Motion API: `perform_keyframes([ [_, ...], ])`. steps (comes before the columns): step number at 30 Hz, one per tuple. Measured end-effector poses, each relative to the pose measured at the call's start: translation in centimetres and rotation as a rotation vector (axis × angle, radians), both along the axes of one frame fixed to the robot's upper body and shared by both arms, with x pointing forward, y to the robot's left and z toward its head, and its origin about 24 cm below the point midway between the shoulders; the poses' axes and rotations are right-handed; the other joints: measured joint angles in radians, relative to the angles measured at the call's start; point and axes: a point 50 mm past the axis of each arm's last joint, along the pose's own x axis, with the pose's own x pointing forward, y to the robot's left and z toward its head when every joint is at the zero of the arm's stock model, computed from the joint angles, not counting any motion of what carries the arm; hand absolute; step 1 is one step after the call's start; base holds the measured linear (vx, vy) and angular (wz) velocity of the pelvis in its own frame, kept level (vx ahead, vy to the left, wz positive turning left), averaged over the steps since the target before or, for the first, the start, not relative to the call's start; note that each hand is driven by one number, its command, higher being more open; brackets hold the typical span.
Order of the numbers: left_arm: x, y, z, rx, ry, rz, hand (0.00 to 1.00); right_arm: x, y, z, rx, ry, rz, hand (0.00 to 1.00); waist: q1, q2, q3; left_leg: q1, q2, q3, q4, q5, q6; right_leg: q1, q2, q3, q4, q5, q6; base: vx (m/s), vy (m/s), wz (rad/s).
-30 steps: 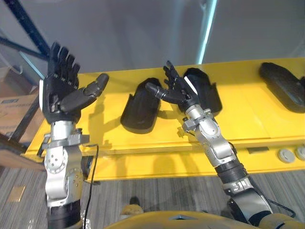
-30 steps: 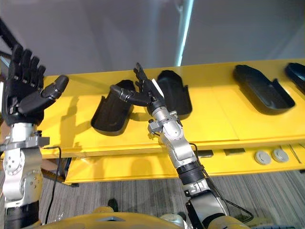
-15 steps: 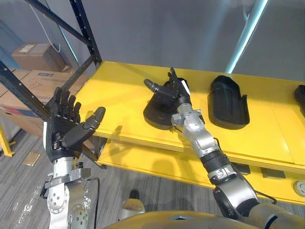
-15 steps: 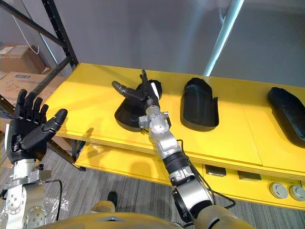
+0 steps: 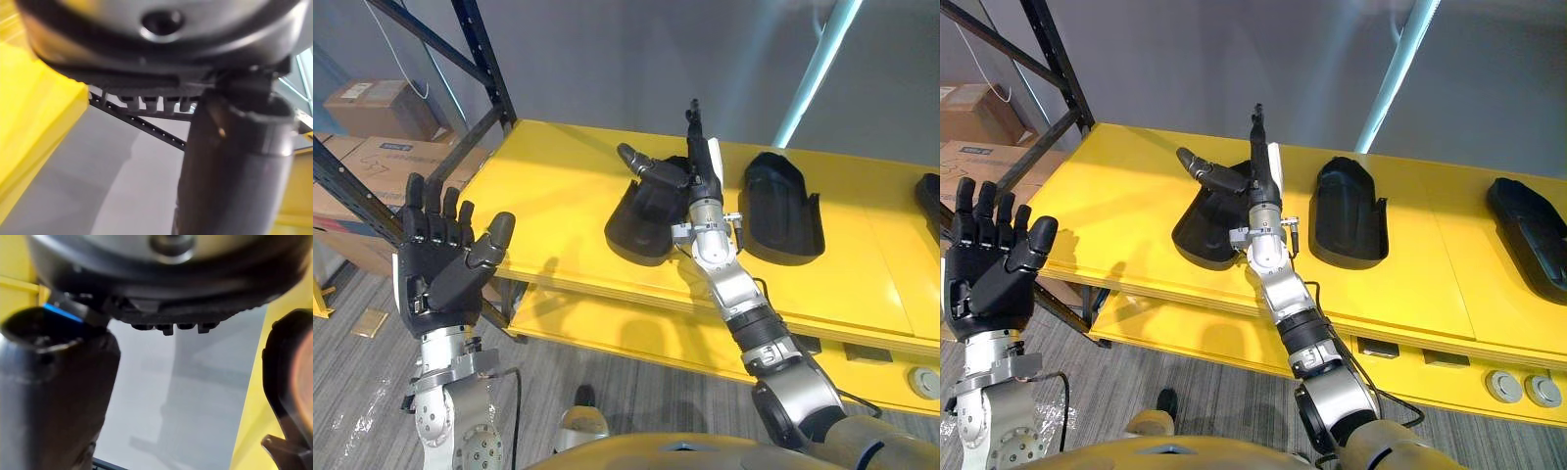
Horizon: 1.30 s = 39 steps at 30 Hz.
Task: Walk over and take three plastic housings, then place them on the shelf
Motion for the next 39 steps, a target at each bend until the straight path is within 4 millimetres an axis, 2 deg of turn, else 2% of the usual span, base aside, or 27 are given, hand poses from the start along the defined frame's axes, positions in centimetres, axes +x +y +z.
perform_keyframes([
  [9,0.0,0.2,-0.3,-0.03,0.028,0.045,1.0,0.4,-0.6,0.1,-0.074,0.015,-0.115,1.0,-0.002,-0.009,0.008,0.0,0.0,0.001,0.0,-0.001,0.0,0.0,0.0,0.0,0.0,0.0,0.0,0.0,0.0,0.0],
  [20,0.3,-0.9,-0.5,-0.055,0.038,0.004,1.0,0.8,-2.4,-0.8,-0.155,0.108,-0.218,1.0,-0.01,-0.002,0.017,-0.002,0.0,0.001,-0.003,0.0,0.0,-0.003,-0.001,0.0,0.001,-0.001,-0.001,0.0,0.0,0.0],
  [26,0.6,-1.8,-0.6,-0.063,0.038,-0.036,1.0,1.0,-2.7,-2.0,-0.176,0.18,-0.229,1.0,-0.022,0.002,0.02,-0.005,0.0,0.006,-0.003,0.0,0.0,-0.014,-0.003,0.006,0.008,-0.002,-0.002,0.0,0.0,-0.02],
  [30,0.6,-1.8,-0.6,-0.059,0.037,-0.038,1.0,1.1,-2.7,-2.4,-0.192,0.22,-0.197,1.0,-0.024,0.012,0.034,-0.008,0.001,0.017,-0.003,0.0,0.0,-0.029,-0.007,0.021,0.017,-0.003,-0.003,-0.01,0.012,-0.08],
  [35,0.7,-2.1,-0.6,-0.061,0.038,-0.054,1.0,1.1,-2.5,-2.7,-0.203,0.248,-0.164,1.0,-0.026,0.012,0.034,-0.013,0.0,0.018,0.0,0.003,0.001,-0.036,-0.008,0.022,0.021,-0.003,-0.003,0.0,0.002,-0.01],
  [39,0.8,-2.3,-0.6,-0.062,0.042,-0.068,1.0,1.2,-2.4,-3.6,-0.19,0.305,-0.119,1.0,-0.025,0.013,0.035,-0.012,0.0,0.018,0.0,0.003,0.001,-0.036,-0.01,0.022,0.025,-0.003,-0.004,0.0,0.0,0.0],
])
